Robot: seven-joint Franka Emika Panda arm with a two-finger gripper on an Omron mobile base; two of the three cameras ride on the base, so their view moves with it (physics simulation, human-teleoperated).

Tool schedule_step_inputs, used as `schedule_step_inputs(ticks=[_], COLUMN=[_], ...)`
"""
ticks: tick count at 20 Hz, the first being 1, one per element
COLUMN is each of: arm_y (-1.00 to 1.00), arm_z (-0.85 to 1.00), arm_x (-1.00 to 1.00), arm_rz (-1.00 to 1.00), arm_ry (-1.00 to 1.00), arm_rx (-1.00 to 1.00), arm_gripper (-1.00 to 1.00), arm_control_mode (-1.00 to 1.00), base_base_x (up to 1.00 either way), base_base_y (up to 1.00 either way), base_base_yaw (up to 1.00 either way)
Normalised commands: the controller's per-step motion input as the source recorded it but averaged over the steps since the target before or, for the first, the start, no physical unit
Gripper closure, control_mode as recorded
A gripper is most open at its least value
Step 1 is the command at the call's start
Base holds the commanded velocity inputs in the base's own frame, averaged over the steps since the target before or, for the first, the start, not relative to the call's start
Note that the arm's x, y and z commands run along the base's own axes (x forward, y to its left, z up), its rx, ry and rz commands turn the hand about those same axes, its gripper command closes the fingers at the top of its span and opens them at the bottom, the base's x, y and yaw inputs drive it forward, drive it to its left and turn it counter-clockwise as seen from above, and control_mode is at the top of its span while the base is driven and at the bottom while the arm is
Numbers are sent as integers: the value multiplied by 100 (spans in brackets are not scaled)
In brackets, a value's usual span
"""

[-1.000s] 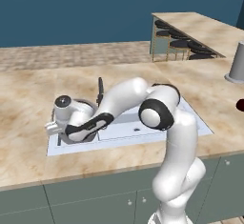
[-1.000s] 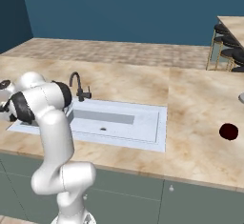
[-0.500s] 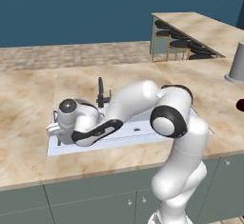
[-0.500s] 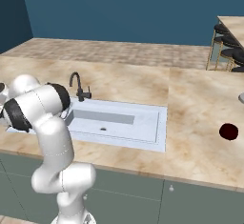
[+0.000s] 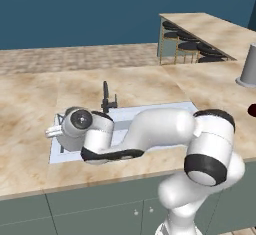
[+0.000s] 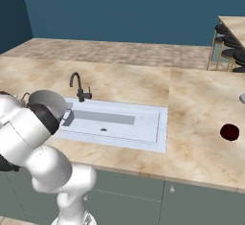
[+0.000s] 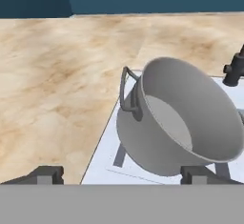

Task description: Place the pot in the left basin and the mug in the right basin of the sink.

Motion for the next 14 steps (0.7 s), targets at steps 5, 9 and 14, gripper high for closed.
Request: schedule_step_inputs(ticks=[5, 9, 14], arm_y=[-18, -48, -94], arm_z=[68, 38, 0], arm_x=[-55, -50, -19], arm_rz=[4, 3, 0], arm_ry=[-18, -13, -4], arm_rx=[15, 16, 12], arm_gripper=[-100, -100, -100], arm_control_mode=[-100, -100, -100], base_base_x=[0, 0, 0], base_base_y=[0, 0, 0], base_base_yaw=[0, 0, 0])
